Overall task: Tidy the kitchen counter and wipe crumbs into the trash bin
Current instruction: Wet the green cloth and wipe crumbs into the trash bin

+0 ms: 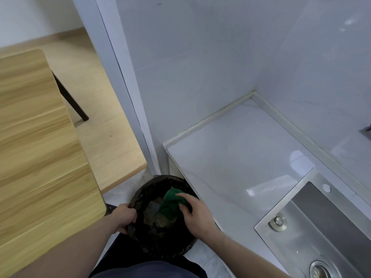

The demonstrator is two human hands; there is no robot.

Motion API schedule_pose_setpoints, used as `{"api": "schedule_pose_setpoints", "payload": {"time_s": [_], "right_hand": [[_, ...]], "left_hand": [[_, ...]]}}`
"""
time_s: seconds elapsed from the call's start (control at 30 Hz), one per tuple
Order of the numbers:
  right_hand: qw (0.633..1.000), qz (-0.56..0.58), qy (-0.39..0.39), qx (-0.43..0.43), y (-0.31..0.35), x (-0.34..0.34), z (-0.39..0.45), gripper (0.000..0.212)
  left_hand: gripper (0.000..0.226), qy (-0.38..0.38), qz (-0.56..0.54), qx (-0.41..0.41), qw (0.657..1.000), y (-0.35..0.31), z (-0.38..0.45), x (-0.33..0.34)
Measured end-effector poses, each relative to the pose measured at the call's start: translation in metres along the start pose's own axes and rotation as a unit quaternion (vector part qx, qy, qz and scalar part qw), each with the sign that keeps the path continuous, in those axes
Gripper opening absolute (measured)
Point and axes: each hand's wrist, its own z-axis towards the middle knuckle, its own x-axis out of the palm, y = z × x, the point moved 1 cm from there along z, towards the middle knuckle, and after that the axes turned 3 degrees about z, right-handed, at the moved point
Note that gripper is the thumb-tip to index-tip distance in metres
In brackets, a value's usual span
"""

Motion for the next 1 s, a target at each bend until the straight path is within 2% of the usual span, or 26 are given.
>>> {"api": "schedule_pose_setpoints", "payload": {"time_s": [0.07,0.13,0.23,0.37,0.43,0.57,0.63,0.7,0.87,1.0], "right_hand": [[0.999,0.031,-0.036,0.007,0.005,-0.027,0.011,0.035],[0.993,0.061,-0.104,0.019,0.006,-0.063,0.027,0.034],[0.979,0.048,-0.196,0.041,0.002,-0.118,0.051,0.034],[0.972,-0.002,-0.223,0.076,-0.019,-0.164,0.081,0.037],[0.971,-0.038,-0.207,0.117,-0.034,-0.168,0.092,0.04],[0.969,-0.135,-0.096,0.185,-0.057,-0.131,0.097,0.054],[0.964,-0.165,-0.095,0.183,-0.056,-0.11,0.095,0.06],[0.967,-0.191,-0.086,0.146,-0.048,-0.09,0.094,0.058],[0.979,-0.204,0.019,0.015,-0.024,-0.027,0.066,0.05],[0.98,-0.18,0.083,-0.017,-0.011,-0.015,0.049,0.047]], "left_hand": [[0.037,0.005,-0.005,0.001,1.0,0.002,0.001,0.0],[0.039,0.011,-0.011,-0.002,1.0,0.003,0.003,0.001],[0.044,0.012,-0.01,-0.006,1.0,0.005,0.005,0.001],[0.048,0.015,-0.018,-0.007,1.0,0.006,0.009,-0.001],[0.048,0.02,-0.017,-0.008,1.0,0.005,0.009,-0.001],[0.043,0.017,-0.003,-0.012,1.0,0.003,0.009,-0.003],[0.043,0.02,-0.004,-0.012,1.0,0.001,0.01,-0.004],[0.044,0.021,-0.003,-0.012,1.0,0.0,0.009,-0.006],[0.044,0.02,0.004,-0.006,1.0,-0.005,0.008,-0.009],[0.041,0.016,0.015,-0.005,1.0,-0.008,0.008,-0.011]]}}
